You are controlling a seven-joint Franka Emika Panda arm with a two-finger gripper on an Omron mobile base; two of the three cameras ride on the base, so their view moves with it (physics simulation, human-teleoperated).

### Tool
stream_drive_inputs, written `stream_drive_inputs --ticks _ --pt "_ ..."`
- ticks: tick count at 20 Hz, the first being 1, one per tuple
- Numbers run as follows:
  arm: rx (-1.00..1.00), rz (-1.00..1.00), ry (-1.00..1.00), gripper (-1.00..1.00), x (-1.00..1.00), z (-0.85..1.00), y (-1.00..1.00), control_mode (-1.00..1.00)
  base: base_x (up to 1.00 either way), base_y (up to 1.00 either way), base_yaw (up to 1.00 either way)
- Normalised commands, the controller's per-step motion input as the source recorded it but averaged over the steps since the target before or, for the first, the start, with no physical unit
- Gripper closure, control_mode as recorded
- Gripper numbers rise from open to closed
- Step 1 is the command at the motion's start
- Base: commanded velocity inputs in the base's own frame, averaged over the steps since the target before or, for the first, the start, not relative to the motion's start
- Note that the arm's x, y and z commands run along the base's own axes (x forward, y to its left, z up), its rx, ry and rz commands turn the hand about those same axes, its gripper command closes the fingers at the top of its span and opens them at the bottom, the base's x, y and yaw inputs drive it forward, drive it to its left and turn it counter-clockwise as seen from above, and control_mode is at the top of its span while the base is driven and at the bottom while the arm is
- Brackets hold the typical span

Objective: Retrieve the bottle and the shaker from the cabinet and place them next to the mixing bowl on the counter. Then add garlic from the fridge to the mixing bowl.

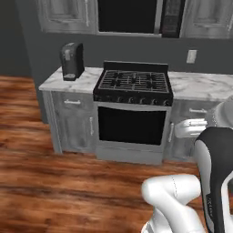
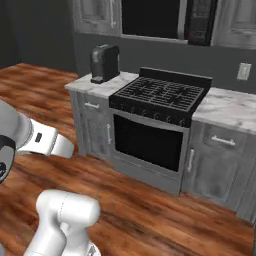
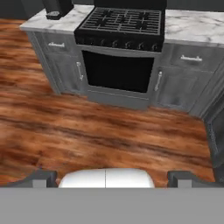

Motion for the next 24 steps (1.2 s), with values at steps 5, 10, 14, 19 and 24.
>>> stream_drive_inputs --ticks 5,10,14,19,24 --pt "0.00 0.00 0.00 -1.00 0.00 0.00 0.00 1.00 0.22 0.00 0.97" --pt "0.00 0.00 0.00 -1.00 0.00 0.00 0.00 1.00 0.21 0.00 0.98" --pt "0.00 0.00 0.00 -1.00 0.00 0.00 0.00 1.00 0.21 0.00 0.98" --pt "0.00 0.00 0.00 -1.00 0.00 0.00 0.00 1.00 0.38 -0.04 0.93" --pt "0.00 0.00 0.00 -1.00 0.00 0.00 0.00 1.00 0.58 -0.09 0.89"
